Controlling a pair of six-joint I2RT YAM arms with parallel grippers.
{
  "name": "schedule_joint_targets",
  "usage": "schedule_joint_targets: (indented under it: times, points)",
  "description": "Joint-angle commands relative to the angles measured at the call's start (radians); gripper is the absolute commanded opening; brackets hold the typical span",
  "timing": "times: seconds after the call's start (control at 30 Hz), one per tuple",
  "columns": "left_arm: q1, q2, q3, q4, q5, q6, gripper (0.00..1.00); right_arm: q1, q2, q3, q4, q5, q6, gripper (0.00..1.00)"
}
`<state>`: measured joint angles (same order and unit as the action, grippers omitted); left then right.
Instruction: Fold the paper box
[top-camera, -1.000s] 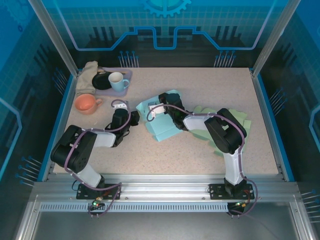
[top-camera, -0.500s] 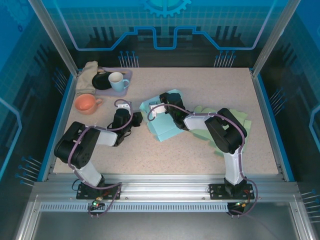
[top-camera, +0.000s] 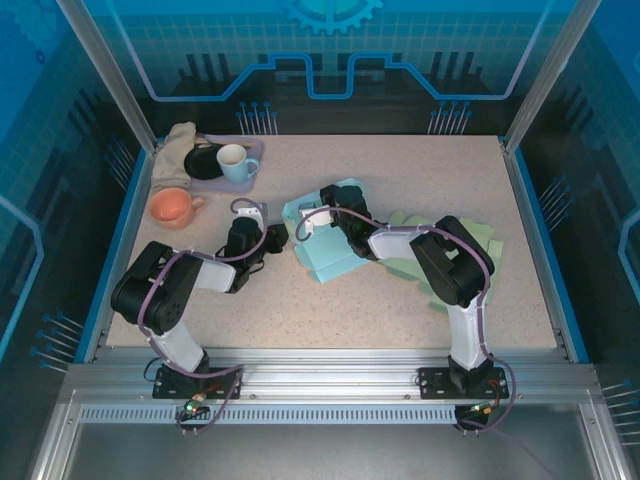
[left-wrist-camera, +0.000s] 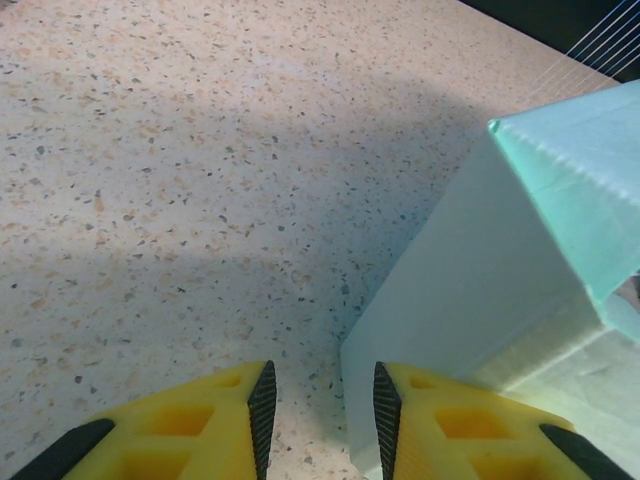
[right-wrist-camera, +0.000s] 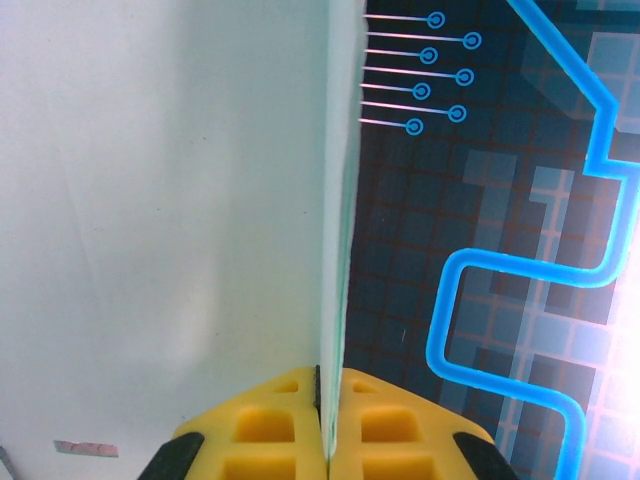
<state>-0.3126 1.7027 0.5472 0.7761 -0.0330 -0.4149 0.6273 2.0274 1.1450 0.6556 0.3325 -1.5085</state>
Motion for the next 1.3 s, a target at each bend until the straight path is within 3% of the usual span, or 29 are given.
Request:
schedule_joint_targets:
  times: [0.0, 0.33, 1.27]
  points:
    - [-0.008, -0.008, -0.008, 0.053, 0.038, 0.024, 0.35, -0.010, -0.002, -0.007, 0.017, -0.007, 0.007, 0.00]
    - [-0.011, -0.014, -0.012, 0.073, 0.108, 0.020, 0.35, -0.014, -0.002, -0.006, 0.015, -0.005, 0.008, 0.00]
    - [-0.014, 0.000, -0.009, 0.068, 0.134, 0.033, 0.38, -0.025, 0.013, -0.026, 0.086, -0.008, 0.002, 0.00]
